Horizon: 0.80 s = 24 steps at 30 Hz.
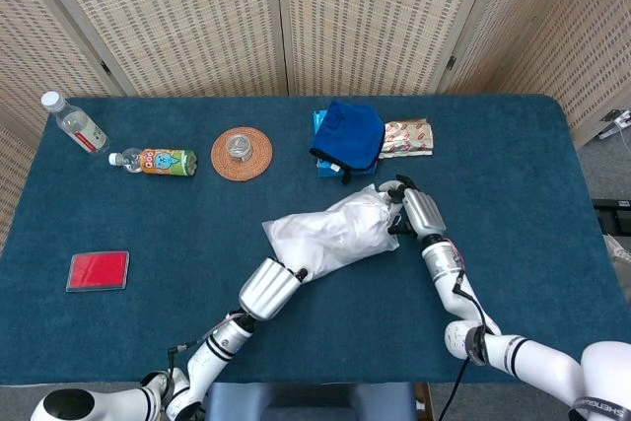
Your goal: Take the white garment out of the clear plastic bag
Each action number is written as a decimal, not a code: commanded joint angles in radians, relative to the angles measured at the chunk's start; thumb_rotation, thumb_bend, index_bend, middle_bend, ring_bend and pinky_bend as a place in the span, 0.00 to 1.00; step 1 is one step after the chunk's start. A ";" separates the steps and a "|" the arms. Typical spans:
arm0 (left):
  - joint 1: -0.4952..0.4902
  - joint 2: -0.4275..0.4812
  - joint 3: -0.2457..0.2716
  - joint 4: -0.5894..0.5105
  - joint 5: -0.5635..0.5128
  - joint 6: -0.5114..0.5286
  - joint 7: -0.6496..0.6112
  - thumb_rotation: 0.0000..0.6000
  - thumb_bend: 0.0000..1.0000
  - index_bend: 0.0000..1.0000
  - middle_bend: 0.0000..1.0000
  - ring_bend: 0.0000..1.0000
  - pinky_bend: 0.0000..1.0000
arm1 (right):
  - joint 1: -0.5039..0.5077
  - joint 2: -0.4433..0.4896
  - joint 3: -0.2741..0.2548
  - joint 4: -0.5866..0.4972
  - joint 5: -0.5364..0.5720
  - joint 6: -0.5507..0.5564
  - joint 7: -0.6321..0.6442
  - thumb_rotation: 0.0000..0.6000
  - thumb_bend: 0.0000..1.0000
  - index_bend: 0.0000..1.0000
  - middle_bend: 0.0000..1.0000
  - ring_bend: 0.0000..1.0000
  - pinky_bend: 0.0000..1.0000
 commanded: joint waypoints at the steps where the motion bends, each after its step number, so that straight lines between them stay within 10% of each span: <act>1: 0.000 0.001 0.003 0.010 0.007 0.012 -0.013 1.00 0.36 0.68 1.00 1.00 1.00 | -0.001 0.001 0.000 0.000 0.000 0.000 0.000 1.00 0.58 0.90 0.27 0.05 0.22; 24: 0.017 0.059 -0.005 -0.018 -0.001 0.052 -0.016 1.00 0.37 0.72 1.00 1.00 1.00 | -0.060 0.069 -0.013 -0.011 0.025 0.032 -0.026 1.00 0.59 0.90 0.28 0.05 0.22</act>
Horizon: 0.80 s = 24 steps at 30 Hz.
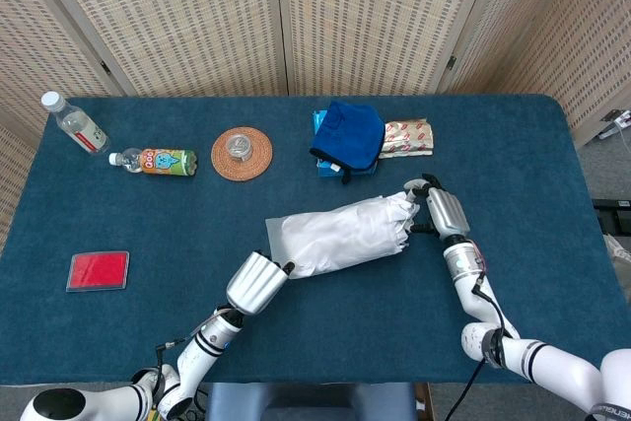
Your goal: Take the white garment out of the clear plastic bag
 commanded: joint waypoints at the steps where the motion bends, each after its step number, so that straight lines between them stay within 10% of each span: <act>1: 0.006 0.018 0.000 -0.012 -0.001 0.007 0.000 1.00 0.37 0.72 1.00 1.00 1.00 | -0.011 0.014 -0.001 -0.004 0.007 0.006 -0.003 1.00 0.59 0.90 0.28 0.05 0.22; 24: 0.046 0.159 -0.014 -0.066 -0.032 0.035 -0.031 1.00 0.37 0.72 1.00 1.00 1.00 | -0.087 0.163 0.050 -0.071 0.064 0.070 -0.005 1.00 0.60 0.90 0.29 0.05 0.22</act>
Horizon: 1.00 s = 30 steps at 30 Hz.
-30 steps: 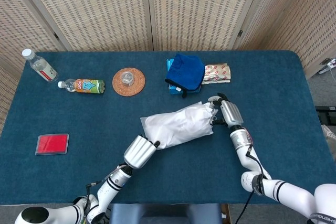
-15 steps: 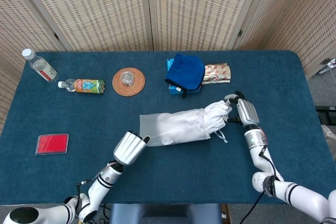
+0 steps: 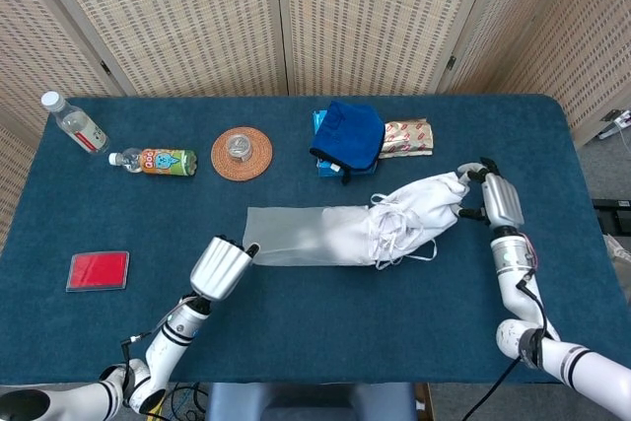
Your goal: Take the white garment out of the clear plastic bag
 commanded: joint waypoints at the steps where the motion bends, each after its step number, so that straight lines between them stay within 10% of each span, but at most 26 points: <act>1: 0.008 0.014 0.003 0.000 -0.006 0.000 -0.012 1.00 0.37 0.72 1.00 1.00 1.00 | -0.009 0.015 0.005 -0.009 0.010 0.006 -0.003 1.00 0.60 0.90 0.29 0.05 0.22; 30: 0.057 0.122 -0.008 -0.007 -0.033 0.043 -0.045 1.00 0.37 0.72 1.00 1.00 1.00 | -0.052 0.102 0.024 -0.081 0.016 0.081 -0.037 1.00 0.60 0.90 0.29 0.06 0.22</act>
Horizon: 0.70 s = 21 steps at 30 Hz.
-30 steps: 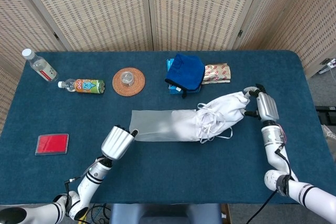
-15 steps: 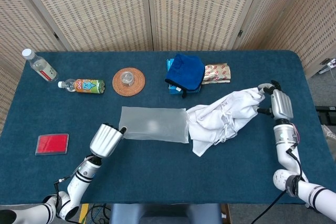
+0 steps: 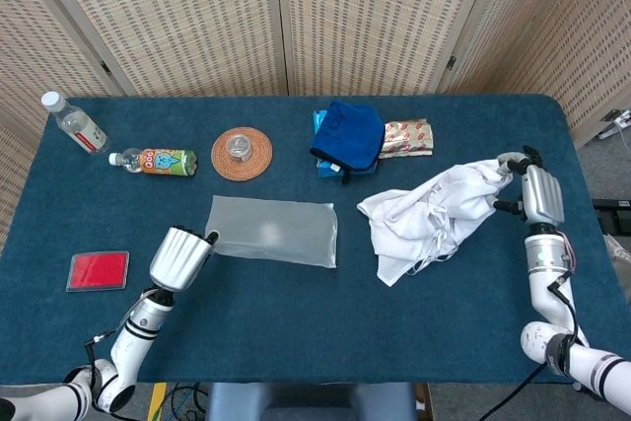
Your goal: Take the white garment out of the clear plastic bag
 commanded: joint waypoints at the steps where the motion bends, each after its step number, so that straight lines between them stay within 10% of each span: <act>1: 0.003 0.007 -0.003 -0.002 -0.005 0.000 -0.005 1.00 0.37 0.72 1.00 1.00 1.00 | 0.002 -0.003 -0.003 -0.008 -0.010 0.004 -0.001 1.00 0.60 0.90 0.29 0.06 0.22; 5: 0.007 0.015 -0.006 -0.020 -0.017 -0.008 0.000 1.00 0.37 0.64 1.00 1.00 1.00 | 0.002 -0.008 -0.013 -0.020 -0.036 0.010 0.007 1.00 0.56 0.86 0.29 0.06 0.22; 14: 0.015 0.031 -0.020 -0.081 -0.045 -0.021 0.038 1.00 0.07 0.24 1.00 0.97 1.00 | 0.006 0.005 -0.029 -0.062 -0.065 0.008 -0.008 1.00 0.05 0.06 0.25 0.06 0.22; 21: 0.017 0.046 -0.031 -0.122 -0.062 -0.033 0.076 1.00 0.00 0.14 1.00 0.94 1.00 | 0.013 0.007 -0.025 -0.084 -0.073 0.020 -0.018 1.00 0.00 0.00 0.25 0.06 0.22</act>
